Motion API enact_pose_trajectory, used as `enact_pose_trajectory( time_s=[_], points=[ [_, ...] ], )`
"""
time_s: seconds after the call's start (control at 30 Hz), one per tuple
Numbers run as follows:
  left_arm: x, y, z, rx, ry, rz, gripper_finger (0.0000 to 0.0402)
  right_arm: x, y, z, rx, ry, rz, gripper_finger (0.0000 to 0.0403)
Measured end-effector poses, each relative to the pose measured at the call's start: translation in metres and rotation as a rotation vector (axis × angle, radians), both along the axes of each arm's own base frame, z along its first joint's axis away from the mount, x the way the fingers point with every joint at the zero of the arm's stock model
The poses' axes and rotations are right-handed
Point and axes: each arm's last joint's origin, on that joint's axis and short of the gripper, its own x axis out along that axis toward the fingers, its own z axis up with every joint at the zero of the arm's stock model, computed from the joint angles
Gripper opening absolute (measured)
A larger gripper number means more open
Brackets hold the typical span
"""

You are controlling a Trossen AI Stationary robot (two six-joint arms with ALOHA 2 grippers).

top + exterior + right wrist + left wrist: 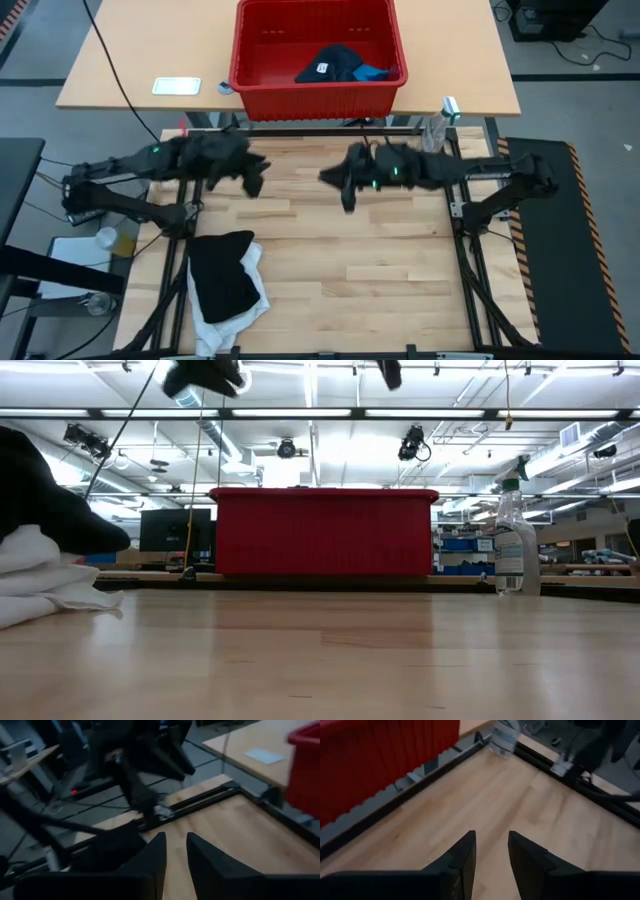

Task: Fold Laundry from Bin
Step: Remove the dark blue shorts from the red bin and place them on the table

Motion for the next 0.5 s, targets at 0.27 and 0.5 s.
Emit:
enact_pose_trajectory(
  time_s=[0.27, 0.5],
  points=[
    [0.031, 0.101, -0.017, -0.001, -0.06, 0.024, 0.0116, -0.017, -0.095, -0.001, -0.028, 0.021, -0.254, 0.0075],
    [0.055, 0.185, -0.018, 0.034, -0.132, 0.097, 0.0116, -0.044, -0.153, 0.0, 0.005, -0.008, -0.382, 0.0075]
  ],
)
